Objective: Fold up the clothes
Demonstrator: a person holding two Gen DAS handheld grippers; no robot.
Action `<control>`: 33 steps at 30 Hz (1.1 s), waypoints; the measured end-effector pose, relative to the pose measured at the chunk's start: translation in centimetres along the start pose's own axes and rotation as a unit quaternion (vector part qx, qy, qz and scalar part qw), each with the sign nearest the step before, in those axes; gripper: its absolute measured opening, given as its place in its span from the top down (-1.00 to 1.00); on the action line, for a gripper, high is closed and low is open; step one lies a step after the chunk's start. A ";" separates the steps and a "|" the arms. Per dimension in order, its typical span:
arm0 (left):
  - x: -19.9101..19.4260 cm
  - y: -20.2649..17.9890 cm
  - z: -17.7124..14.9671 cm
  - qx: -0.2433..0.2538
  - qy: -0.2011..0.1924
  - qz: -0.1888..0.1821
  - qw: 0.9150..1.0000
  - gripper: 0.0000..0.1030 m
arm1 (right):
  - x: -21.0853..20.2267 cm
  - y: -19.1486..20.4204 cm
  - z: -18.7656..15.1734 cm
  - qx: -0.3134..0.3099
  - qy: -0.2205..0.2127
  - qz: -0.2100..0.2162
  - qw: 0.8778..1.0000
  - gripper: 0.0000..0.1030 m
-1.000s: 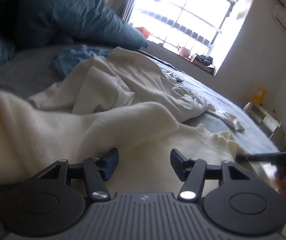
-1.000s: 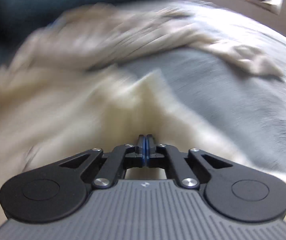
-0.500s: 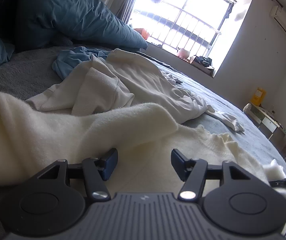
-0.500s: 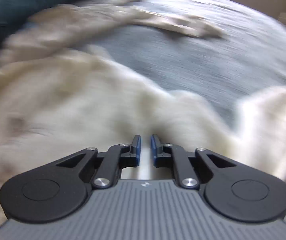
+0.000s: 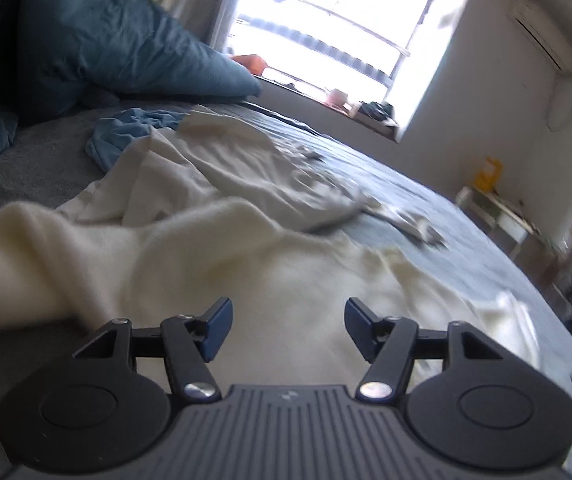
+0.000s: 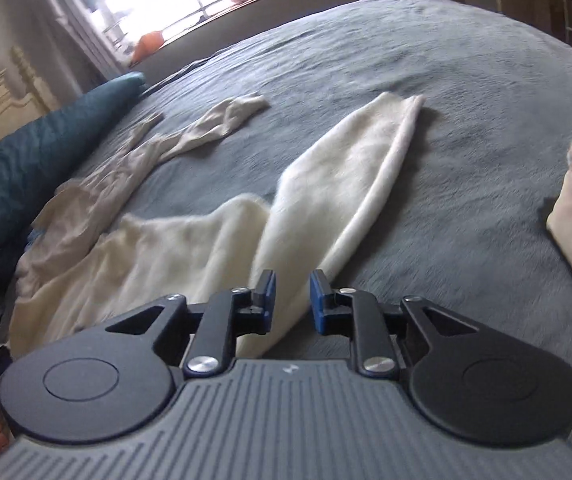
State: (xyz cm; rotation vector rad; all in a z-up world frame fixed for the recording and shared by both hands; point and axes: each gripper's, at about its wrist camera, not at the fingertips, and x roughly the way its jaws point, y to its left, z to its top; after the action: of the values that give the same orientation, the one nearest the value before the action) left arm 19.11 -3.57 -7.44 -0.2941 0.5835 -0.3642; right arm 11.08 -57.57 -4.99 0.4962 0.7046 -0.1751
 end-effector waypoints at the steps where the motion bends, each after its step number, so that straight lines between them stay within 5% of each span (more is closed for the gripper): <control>1: -1.4 0.0 -0.8 -0.002 -0.002 -0.003 1.000 -0.26 | -0.2 1.3 -0.5 -0.009 0.007 0.011 1.000 0.56; 5: -6.6 2.0 -3.6 -0.020 -0.071 0.028 0.997 -0.26 | 0.4 10.0 -2.0 -0.076 0.036 0.082 0.993 0.55; 8: -8.7 4.6 -4.4 -0.026 -0.125 0.095 0.987 -0.27 | 1.4 18.9 -4.1 -0.160 0.052 0.139 0.976 0.52; 16: -12.3 16.4 -3.4 -0.169 -0.133 0.148 0.965 -0.26 | 7.2 42.5 -12.5 -0.396 0.072 0.264 0.876 0.30; 22: -14.4 22.7 -3.7 -0.222 -0.132 0.163 0.952 -0.26 | 13.1 52.2 -17.4 -0.535 0.031 0.246 0.808 0.13; 26: -14.1 24.2 -3.6 -0.228 -0.127 0.150 0.954 -0.26 | 17.5 55.5 -18.8 -0.583 0.033 0.186 0.790 0.07; 28: -13.8 24.4 -3.4 -0.224 -0.126 0.145 0.955 -0.27 | 18.8 56.2 -19.1 -0.591 0.039 0.165 0.789 0.24; 29: -13.7 24.6 -3.4 -0.225 -0.126 0.146 0.955 -0.27 | 19.0 56.3 -19.1 -0.589 0.038 0.155 0.792 0.74; 33: -13.7 24.7 -3.4 -0.228 -0.129 0.143 0.955 -0.26 | 15.9 54.3 -19.0 -0.566 0.013 0.185 0.803 0.81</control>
State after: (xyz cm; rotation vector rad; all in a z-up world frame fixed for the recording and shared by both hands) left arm 12.71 23.64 -12.71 -0.6812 0.4374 0.0959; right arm 29.30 -0.80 -7.42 -0.5322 0.6050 0.6176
